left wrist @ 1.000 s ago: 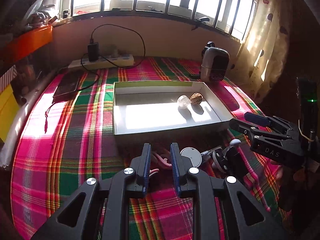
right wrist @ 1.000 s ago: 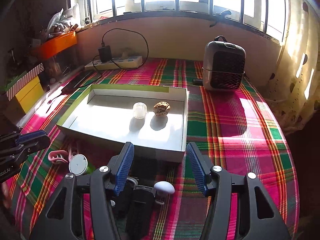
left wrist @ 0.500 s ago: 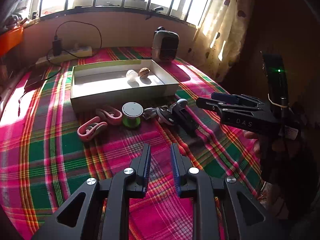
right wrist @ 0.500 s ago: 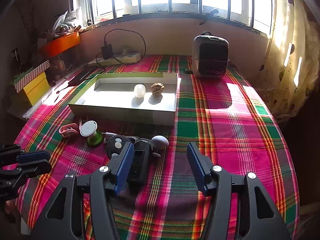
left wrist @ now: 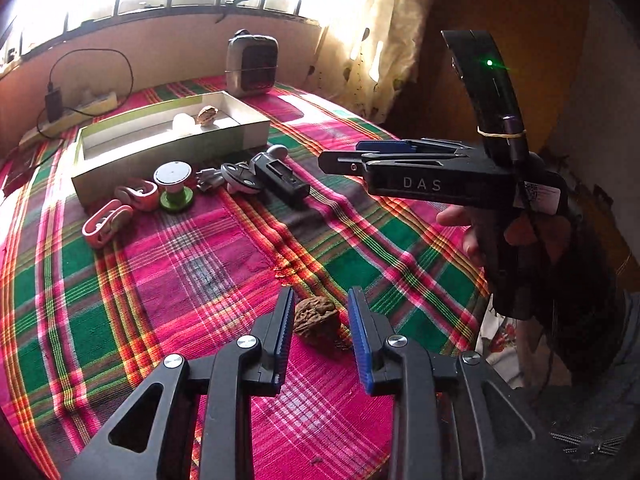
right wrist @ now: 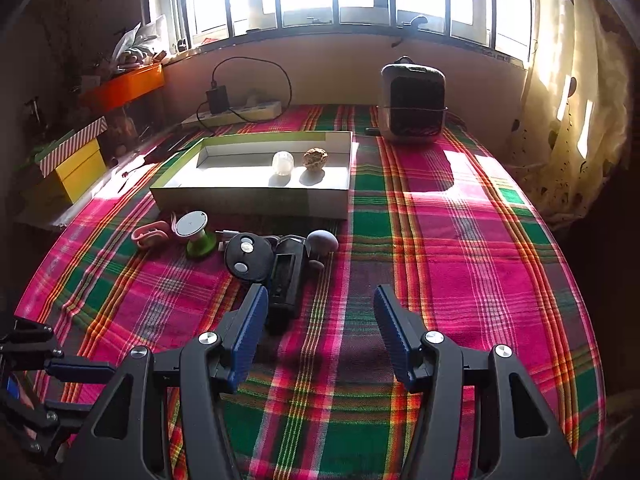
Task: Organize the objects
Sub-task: 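Withdraw both tools from the box back toward the remaining objects, then grasp the second walnut with the left tool while the right tool approaches the black device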
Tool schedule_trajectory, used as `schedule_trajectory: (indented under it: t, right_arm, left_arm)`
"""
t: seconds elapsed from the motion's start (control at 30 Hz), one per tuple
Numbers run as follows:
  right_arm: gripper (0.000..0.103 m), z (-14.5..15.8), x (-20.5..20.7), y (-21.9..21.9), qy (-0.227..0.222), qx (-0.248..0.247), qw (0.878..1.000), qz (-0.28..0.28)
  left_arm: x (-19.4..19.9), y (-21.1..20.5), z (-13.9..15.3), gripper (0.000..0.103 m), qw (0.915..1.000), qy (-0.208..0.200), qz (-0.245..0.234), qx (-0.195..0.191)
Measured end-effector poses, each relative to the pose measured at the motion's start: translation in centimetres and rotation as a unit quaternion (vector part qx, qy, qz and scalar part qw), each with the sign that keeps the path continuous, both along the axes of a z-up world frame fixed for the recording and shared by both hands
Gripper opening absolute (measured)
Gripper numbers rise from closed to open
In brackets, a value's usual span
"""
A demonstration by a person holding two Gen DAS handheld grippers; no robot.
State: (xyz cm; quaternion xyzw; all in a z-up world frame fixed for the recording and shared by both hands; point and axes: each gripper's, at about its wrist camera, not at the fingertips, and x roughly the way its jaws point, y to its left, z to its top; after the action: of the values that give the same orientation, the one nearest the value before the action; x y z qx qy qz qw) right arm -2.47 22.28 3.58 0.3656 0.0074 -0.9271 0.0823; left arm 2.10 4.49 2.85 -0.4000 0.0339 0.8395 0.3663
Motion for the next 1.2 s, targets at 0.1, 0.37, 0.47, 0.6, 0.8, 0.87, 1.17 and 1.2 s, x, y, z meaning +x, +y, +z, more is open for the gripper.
schedule_trajectory:
  t: [0.1, 0.37, 0.47, 0.6, 0.8, 0.87, 1.17, 1.2]
  right_arm:
    - [0.056, -0.1, 0.4, 0.0, -0.001, -0.001, 1.000, -0.001]
    - [0.056, -0.4, 1.0, -0.1, -0.003, -0.003, 1.000, 0.001]
    - [0.056, -0.5, 1.1, 0.1, -0.004, -0.003, 1.000, 0.001]
    - [0.056, -0.6, 1.2, 0.2, -0.007, -0.003, 1.000, 0.000]
    - [0.056, -0.8, 1.1, 0.4, -0.009, -0.005, 1.000, -0.002]
    - [0.056, -0.8, 1.1, 0.5, -0.009, -0.005, 1.000, -0.002]
    - [0.056, -1.2, 1.0, 0.8, -0.013, -0.010, 1.000, -0.005]
    - [0.056, -1.3, 1.0, 0.7, -0.014, -0.011, 1.000, -0.005]
  left_arm:
    - [0.1, 0.3, -0.5, 0.026, 1.0000, -0.004, 0.000, -0.005]
    - [0.0, 0.9, -1.3, 0.026, 0.9996, -0.005, 0.011, -0.026]
    - [-0.2, 1.1, -1.3, 0.027, 0.9995, -0.006, 0.020, -0.024]
    - [-0.6, 1.5, -1.3, 0.027, 0.9993, -0.003, 0.026, -0.026]
    - [-1.1, 1.7, -1.3, 0.027, 0.9992, -0.003, 0.028, -0.026]
    - [-1.0, 2.0, -1.3, 0.027, 0.9991, -0.002, 0.030, -0.031]
    - [-0.8, 2.6, -1.7, 0.028, 0.9973, 0.009, 0.030, -0.066]
    - [-0.8, 2.6, -1.8, 0.028, 0.9973, 0.007, 0.031, -0.066]
